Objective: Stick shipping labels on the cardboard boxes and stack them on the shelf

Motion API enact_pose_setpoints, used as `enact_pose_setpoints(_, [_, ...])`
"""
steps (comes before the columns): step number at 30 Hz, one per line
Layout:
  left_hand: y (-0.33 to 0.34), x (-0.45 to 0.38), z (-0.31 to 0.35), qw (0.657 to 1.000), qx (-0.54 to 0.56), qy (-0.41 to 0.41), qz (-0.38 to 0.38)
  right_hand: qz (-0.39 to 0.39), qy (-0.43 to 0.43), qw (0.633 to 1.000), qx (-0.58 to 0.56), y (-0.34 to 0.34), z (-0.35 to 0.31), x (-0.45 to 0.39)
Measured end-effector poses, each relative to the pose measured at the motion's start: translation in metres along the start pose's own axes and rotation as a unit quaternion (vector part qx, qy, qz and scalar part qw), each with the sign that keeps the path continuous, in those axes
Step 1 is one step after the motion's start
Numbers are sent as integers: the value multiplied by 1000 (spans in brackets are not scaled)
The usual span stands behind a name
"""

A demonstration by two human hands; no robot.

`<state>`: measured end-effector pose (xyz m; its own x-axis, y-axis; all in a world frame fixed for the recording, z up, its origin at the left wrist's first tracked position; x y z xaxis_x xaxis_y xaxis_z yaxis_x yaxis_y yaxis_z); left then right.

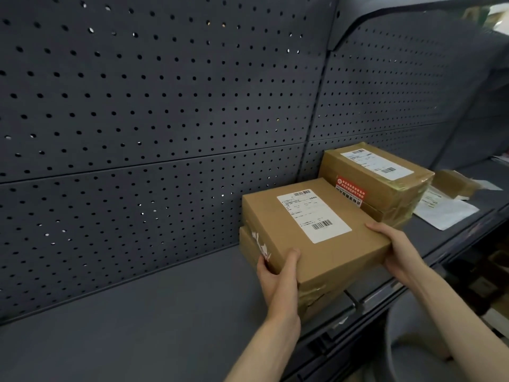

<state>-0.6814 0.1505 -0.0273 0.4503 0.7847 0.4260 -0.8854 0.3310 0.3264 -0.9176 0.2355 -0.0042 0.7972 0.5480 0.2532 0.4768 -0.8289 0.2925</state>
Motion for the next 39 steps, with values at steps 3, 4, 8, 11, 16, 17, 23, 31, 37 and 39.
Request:
enact_pose_setpoints(3, [4,-3,-3,1000,-7,-3,-5,19,-7,1000,7,-3,1,-6])
enact_pose_setpoints(4, [5,-4,-4,1000,-12,-3,-5,25,-9,1000,8,-4,2,-8])
enact_pose_setpoints(8, [12,-6,-5,1000,-20,-2,3,65,-32,997,17,-6,7,-13])
enact_pose_setpoints(11, [16,-5,-8,999,-38,8,3,133,-61,989,28,-6,9,-13])
enact_pose_setpoints(16, [19,-4,-8,999,-36,16,-5,224,-87,970,25,1,12,-11])
enact_pose_setpoints(17, [17,-3,-6,999,-37,15,-7,233,-92,968,24,4,12,-8])
enact_pose_setpoints(23, [6,-6,6,1000,-13,-5,-24,295,-142,943,64,19,6,8])
enact_pose_setpoints(31, [-54,11,37,999,-37,-20,-19,321,-329,874,159,42,14,50])
enact_pose_setpoints(37, [-159,17,66,980,-175,91,3,181,-381,887,191,113,46,127])
enact_pose_setpoints(39, [-201,31,80,960,-257,113,-20,126,-381,890,214,146,70,152])
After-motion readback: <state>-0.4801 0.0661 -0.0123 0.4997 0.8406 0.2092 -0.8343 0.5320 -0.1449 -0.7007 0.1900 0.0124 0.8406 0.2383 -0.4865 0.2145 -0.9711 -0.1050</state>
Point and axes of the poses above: each hand's wrist, its own x-axis away from the middle knuckle, its own y-axis out of the palm, z = x × y, the point moved 1 cm from there along -x, towards the middle knuckle, and after that the axes turned 13 degrees about -x, right-handed, at the moved point
